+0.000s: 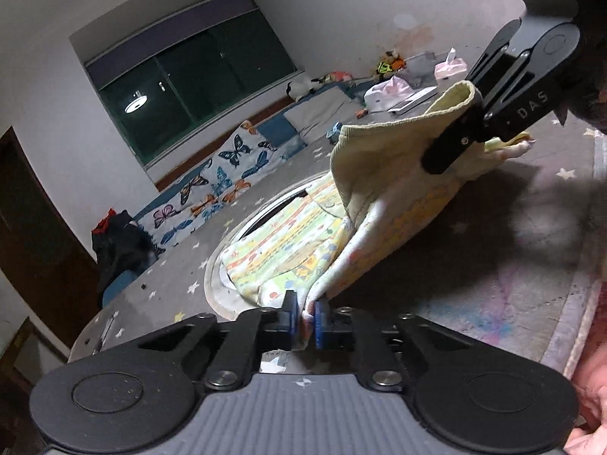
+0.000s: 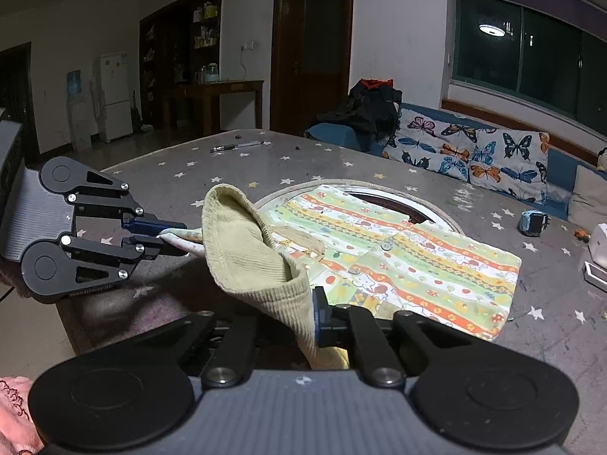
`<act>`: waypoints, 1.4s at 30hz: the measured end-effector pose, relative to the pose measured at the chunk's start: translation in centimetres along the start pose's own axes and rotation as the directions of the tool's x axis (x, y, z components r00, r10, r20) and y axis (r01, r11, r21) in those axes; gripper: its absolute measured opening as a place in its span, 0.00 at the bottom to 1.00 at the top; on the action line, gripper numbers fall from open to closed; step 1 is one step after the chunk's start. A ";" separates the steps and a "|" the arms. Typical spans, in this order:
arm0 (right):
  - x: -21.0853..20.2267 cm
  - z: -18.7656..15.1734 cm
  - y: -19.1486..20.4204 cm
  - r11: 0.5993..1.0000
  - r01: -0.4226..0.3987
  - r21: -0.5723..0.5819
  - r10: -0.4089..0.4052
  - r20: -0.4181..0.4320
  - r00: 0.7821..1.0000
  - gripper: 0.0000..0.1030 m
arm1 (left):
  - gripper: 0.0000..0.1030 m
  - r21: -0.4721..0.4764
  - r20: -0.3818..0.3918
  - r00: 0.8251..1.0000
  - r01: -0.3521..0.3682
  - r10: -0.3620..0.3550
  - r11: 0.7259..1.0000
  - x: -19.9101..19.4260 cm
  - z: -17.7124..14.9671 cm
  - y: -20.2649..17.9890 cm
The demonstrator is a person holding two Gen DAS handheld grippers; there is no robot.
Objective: Fold clothes
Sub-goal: 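Lift the hem with both grippers and fold it over the shirt body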
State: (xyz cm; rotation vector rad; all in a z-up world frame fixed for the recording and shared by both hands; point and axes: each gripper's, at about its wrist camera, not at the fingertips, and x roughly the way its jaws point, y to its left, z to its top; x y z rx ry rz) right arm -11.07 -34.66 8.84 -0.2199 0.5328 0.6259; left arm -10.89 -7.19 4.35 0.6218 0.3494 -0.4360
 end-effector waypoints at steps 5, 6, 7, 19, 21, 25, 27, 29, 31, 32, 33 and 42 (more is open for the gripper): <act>-2.3 0.0 0.8 1.000 -0.003 -0.031 0.004 0.010 1.000 0.05 | 0.07 -0.029 0.019 0.999 0.038 -0.038 0.999 -1.9 0.6 0.2; -2.8 0.0 1.0 0.999 -0.005 -0.038 0.006 0.011 1.000 0.05 | 0.07 -0.035 0.020 0.999 0.051 -0.050 0.998 -2.5 0.8 0.3; -3.3 0.0 1.2 0.999 -0.007 -0.044 0.008 0.012 1.000 0.05 | 0.07 -0.041 0.018 0.997 0.069 -0.068 0.997 -3.2 1.0 0.3; -11.5 0.7 4.7 0.988 -0.131 -0.078 0.124 -0.085 0.989 0.05 | 0.07 -0.177 -0.038 0.956 0.279 -0.290 0.944 -10.9 1.6 0.6; -11.3 1.0 4.4 0.987 -0.143 -0.078 0.135 -0.095 0.986 0.05 | 0.07 -0.188 -0.037 0.956 0.279 -0.290 0.942 -10.5 1.8 1.3; -9.9 2.7 2.8 0.986 -0.140 -0.085 0.132 -0.099 0.986 0.05 | 0.07 -0.217 -0.022 0.953 0.290 -0.302 0.932 -8.7 2.8 3.1; -8.7 3.8 1.5 0.986 -0.140 -0.086 0.131 -0.103 0.986 0.05 | 0.07 -0.230 -0.017 0.952 0.294 -0.306 0.928 -7.3 3.6 4.0; -7.3 4.9 0.1 0.987 -0.141 -0.079 0.132 -0.114 0.985 0.05 | 0.07 -0.249 -0.013 0.949 0.302 -0.315 0.920 -5.9 4.2 5.0; -5.5 6.0 -1.4 0.988 -0.138 -0.070 0.128 -0.128 0.983 0.05 | 0.07 -0.263 -0.021 0.946 0.306 -0.323 0.915 -3.7 4.9 6.1; -4.4 6.5 -2.2 0.989 -0.136 -0.064 0.127 -0.139 0.982 0.05 | 0.07 -0.272 -0.033 0.945 0.304 -0.325 0.913 -2.4 5.0 6.5; -3.3 6.9 -3.0 0.989 -0.133 -0.058 0.123 -0.149 0.981 0.05 | 0.07 -0.282 -0.046 0.944 0.301 -0.327 0.911 -1.1 5.1 6.8; 7.6 6.1 -7.8 0.997 -0.059 0.042 0.067 -0.222 0.973 0.05 | 0.08 -0.479 -0.191 0.902 0.260 -0.388 0.838 10.2 3.8 10.2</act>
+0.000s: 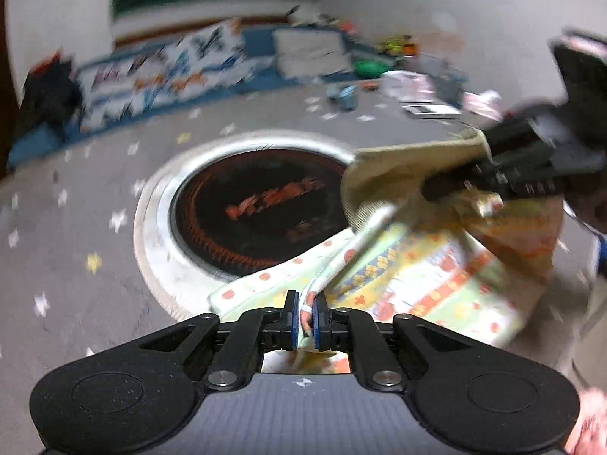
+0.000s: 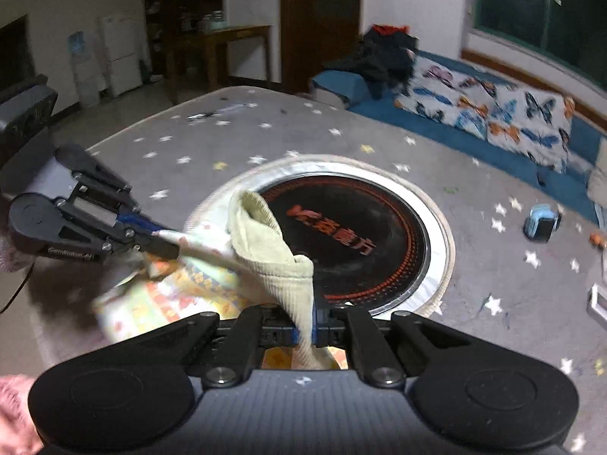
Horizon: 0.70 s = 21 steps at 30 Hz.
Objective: Fold clothes
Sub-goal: 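Lift the hem with both grippers and fold it over the shirt body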
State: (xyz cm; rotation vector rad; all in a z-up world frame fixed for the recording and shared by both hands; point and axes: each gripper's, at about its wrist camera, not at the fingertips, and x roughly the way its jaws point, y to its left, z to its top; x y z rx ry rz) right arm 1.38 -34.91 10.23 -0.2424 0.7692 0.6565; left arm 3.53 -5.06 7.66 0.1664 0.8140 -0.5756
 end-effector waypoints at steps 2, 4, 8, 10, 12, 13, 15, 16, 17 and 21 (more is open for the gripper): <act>1.5 -0.7 -0.4 0.999 0.011 0.036 -0.012 0.011 1.000 0.07 | 0.08 -0.039 -0.017 1.000 0.001 -0.001 0.999 0.7 -0.2 0.7; 2.1 -1.4 -0.6 0.997 0.035 0.062 -0.038 0.050 0.998 0.11 | 0.08 -0.065 -0.021 1.000 -0.004 0.002 0.998 0.8 -0.5 1.1; 0.9 -2.7 -1.1 0.984 0.101 0.144 -0.120 0.130 0.984 0.15 | 0.11 -0.095 -0.017 1.000 -0.006 0.004 0.996 0.5 -0.6 1.7; -0.2 -3.4 -1.4 0.977 0.117 0.177 -0.144 0.148 0.978 0.18 | 0.11 -0.099 -0.018 1.000 -0.009 0.007 0.995 0.6 -0.4 1.8; -1.8 -4.4 -1.1 0.969 0.156 0.193 -0.189 0.168 0.968 0.22 | 0.14 -0.110 -0.022 1.000 -0.015 0.013 0.994 0.8 -0.1 1.9; -2.6 -4.8 -1.0 0.963 0.180 0.199 -0.215 0.173 0.961 0.24 | 0.16 -0.117 -0.023 1.000 -0.021 0.018 0.993 0.9 0.1 1.9; -4.3 -5.9 -0.6 0.954 0.221 0.205 -0.260 0.194 0.946 0.24 | 0.17 -0.132 -0.019 0.999 -0.030 0.028 0.991 0.8 0.2 2.2; -5.0 -6.3 -0.5 0.951 0.234 0.204 -0.275 0.202 0.940 0.24 | 0.17 -0.142 -0.017 0.999 -0.031 0.029 0.989 0.7 0.2 2.4; -5.7 -6.8 -0.3 0.948 0.246 0.202 -0.287 0.208 0.935 0.24 | 0.17 -0.151 -0.018 0.999 -0.034 0.032 0.988 0.7 0.2 2.6; -7.3 -8.0 0.5 0.944 0.250 0.215 -0.296 0.220 0.930 0.24 | 0.18 -0.180 -0.017 0.998 -0.070 0.068 0.981 0.4 0.2 3.0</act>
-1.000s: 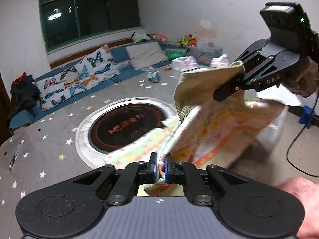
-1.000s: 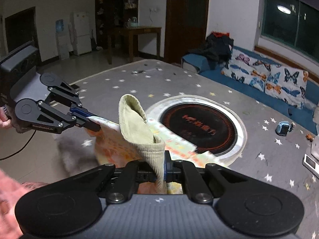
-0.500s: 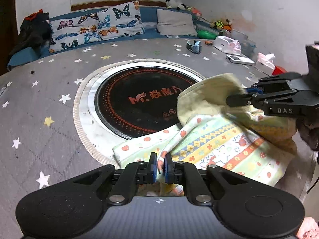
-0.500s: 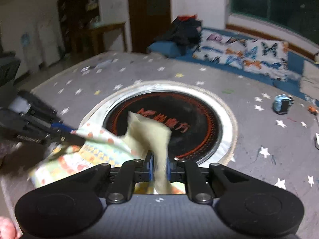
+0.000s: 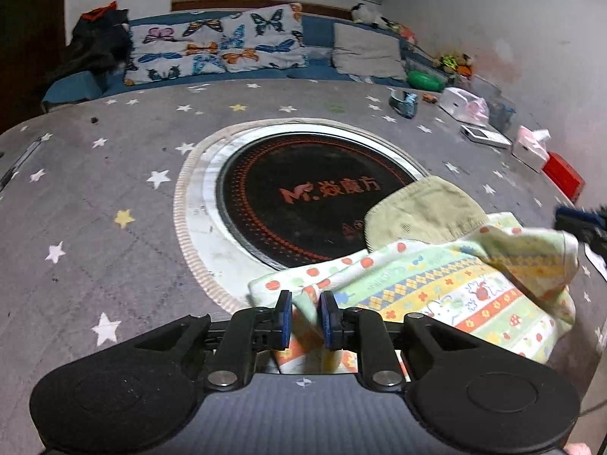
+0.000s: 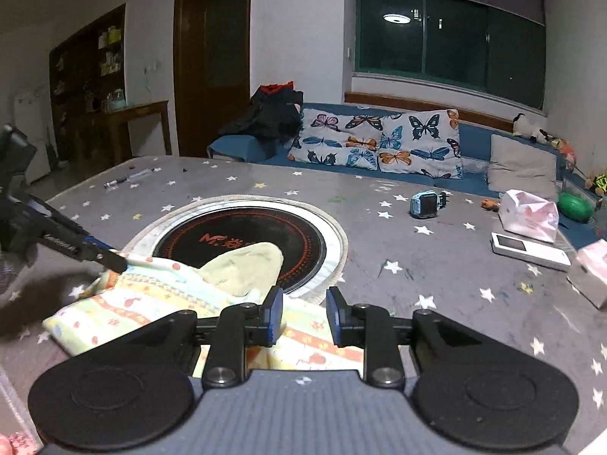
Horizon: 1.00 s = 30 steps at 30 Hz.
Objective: Fold clothes
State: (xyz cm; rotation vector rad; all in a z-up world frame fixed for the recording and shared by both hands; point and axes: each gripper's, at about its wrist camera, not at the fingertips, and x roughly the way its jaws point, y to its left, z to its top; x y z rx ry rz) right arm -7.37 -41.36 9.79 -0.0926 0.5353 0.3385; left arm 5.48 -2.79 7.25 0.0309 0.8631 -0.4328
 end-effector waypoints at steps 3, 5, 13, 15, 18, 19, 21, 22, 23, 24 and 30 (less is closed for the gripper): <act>-0.6 -0.7 0.0 1.000 0.011 0.028 -0.011 -0.007 1.000 0.24 | 0.18 -0.021 0.012 0.999 -0.033 0.034 0.999 -0.3 -0.1 0.3; -0.7 -1.1 -0.8 0.996 -0.004 0.092 0.005 -0.015 1.000 0.25 | 0.18 -0.027 0.017 0.998 -0.058 0.058 0.998 -0.7 -0.2 0.4; -2.9 -1.3 -2.5 0.974 -0.033 0.226 0.020 0.058 0.998 0.25 | 0.18 -0.016 0.106 0.992 -0.072 0.073 0.997 -3.6 -0.4 -1.6; -3.2 -0.9 -2.6 0.971 -0.050 0.233 0.033 0.075 0.997 0.28 | 0.18 -0.015 0.118 0.992 -0.032 0.033 0.999 -3.8 -0.3 -2.5; -2.5 -0.9 -2.4 0.976 -0.046 0.215 0.035 0.057 0.998 0.33 | 0.18 -0.010 0.115 0.993 0.025 -0.024 1.000 -3.3 -0.3 -4.0; -2.0 -1.0 -2.2 0.979 -0.037 0.202 0.028 0.045 0.999 0.33 | 0.18 -0.007 0.112 0.993 0.040 -0.039 0.999 -3.0 -0.4 -4.4; -1.0 -1.3 -2.0 0.983 -0.019 0.180 0.017 0.017 1.000 0.33 | 0.18 -0.010 0.099 0.993 0.064 -0.063 0.998 -2.3 -0.7 -5.1; -0.5 -1.5 -2.1 0.984 -0.015 0.175 0.015 0.001 1.000 0.33 | 0.18 -0.013 0.089 0.993 0.075 -0.073 0.997 -1.9 -0.9 -5.3; 0.2 -1.6 -2.2 0.984 -0.013 0.176 0.016 -0.015 1.000 0.33 | 0.18 -0.017 0.079 0.993 0.085 -0.084 0.996 -1.5 -1.1 -5.5; 0.8 -1.8 -2.3 0.984 -0.012 0.177 0.017 -0.031 0.999 0.33 | 0.18 -0.020 0.068 0.994 0.090 -0.089 0.996 -1.1 -1.3 -5.6; 4.7 -2.9 -3.0 0.985 0.025 0.169 -0.007 -0.106 0.994 0.32 | 0.18 -0.054 0.033 0.998 0.062 -0.061 0.997 0.2 -2.1 -4.8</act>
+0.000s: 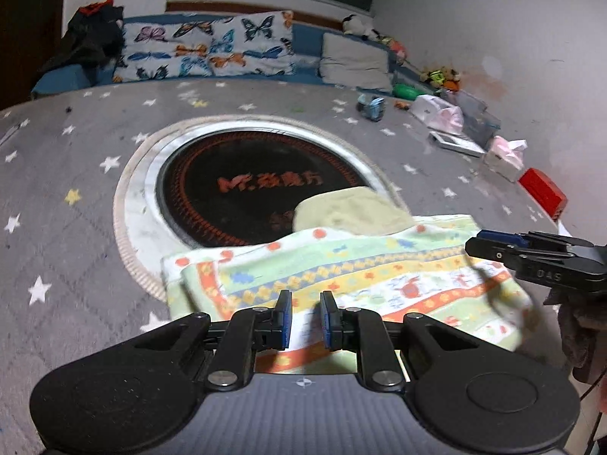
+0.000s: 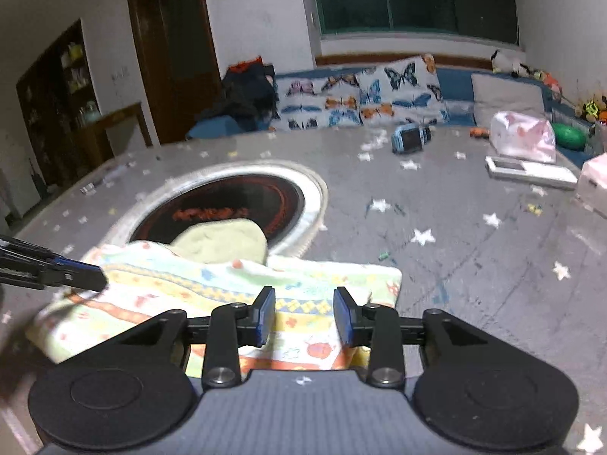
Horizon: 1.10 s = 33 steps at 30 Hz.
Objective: Fold clothes
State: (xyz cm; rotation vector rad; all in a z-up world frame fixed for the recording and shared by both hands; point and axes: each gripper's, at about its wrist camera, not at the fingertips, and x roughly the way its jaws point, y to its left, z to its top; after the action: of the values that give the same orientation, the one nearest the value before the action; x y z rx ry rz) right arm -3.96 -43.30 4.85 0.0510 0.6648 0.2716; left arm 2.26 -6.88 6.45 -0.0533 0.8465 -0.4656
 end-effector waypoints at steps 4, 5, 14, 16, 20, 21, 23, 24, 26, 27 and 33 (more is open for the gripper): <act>1.4 -0.4 -0.4 0.999 0.049 -0.015 -0.050 -0.008 0.999 0.29 | 0.18 -0.041 -0.004 1.000 -0.023 0.023 0.999 0.3 -0.1 1.3; 1.4 -0.3 -0.3 0.998 0.054 -0.017 -0.054 -0.007 0.999 0.29 | 0.17 -0.052 -0.004 1.000 -0.027 0.027 0.998 0.2 0.0 1.5; 1.7 1.8 2.7 0.995 -0.093 -0.032 0.093 0.011 0.996 0.30 | 0.16 -0.045 0.016 0.999 0.050 -0.050 0.998 1.3 2.2 -0.6; 2.8 2.1 3.7 0.990 -0.131 -0.042 0.131 -0.004 0.991 0.30 | 0.16 -0.050 0.010 0.998 0.059 -0.059 0.997 2.2 2.7 -0.9; 5.0 2.4 4.9 0.990 -0.119 -0.069 0.118 -0.026 0.993 0.30 | 0.16 -0.070 -0.001 0.999 0.033 -0.033 0.997 4.2 3.3 -0.6; 5.4 2.4 5.1 0.991 -0.107 -0.075 0.105 -0.030 0.994 0.30 | 0.17 -0.074 -0.004 1.000 0.013 -0.013 0.997 4.6 3.3 -0.3; 5.7 2.5 5.0 0.993 -0.099 -0.070 0.097 -0.036 0.995 0.30 | 0.19 -0.096 -0.008 1.000 0.023 -0.024 0.995 4.7 3.2 0.2; 5.4 2.5 5.1 0.992 -0.102 -0.074 0.099 -0.032 0.995 0.30 | 0.18 -0.098 0.001 1.000 0.027 -0.027 0.995 4.3 3.1 0.3; 4.3 2.4 5.5 0.989 -0.111 -0.094 0.110 -0.016 0.994 0.30 | 0.17 -0.091 0.021 0.999 0.035 -0.033 0.995 3.3 2.8 0.1; 3.8 2.4 5.7 0.988 -0.115 -0.105 0.115 -0.008 0.993 0.30 | 0.17 -0.084 0.033 0.999 0.037 -0.035 0.996 2.7 2.7 -0.1; 1.4 1.5 8.3 0.964 -0.210 -0.165 0.208 -0.027 0.978 0.30 | 0.17 0.008 0.066 0.992 0.106 -0.106 0.994 -0.6 0.6 -2.5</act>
State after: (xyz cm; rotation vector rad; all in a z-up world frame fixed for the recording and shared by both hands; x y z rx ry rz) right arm -3.90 -34.91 6.24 -0.0416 0.6448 0.5308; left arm 1.45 -8.98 7.82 -0.1096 0.7798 -0.5622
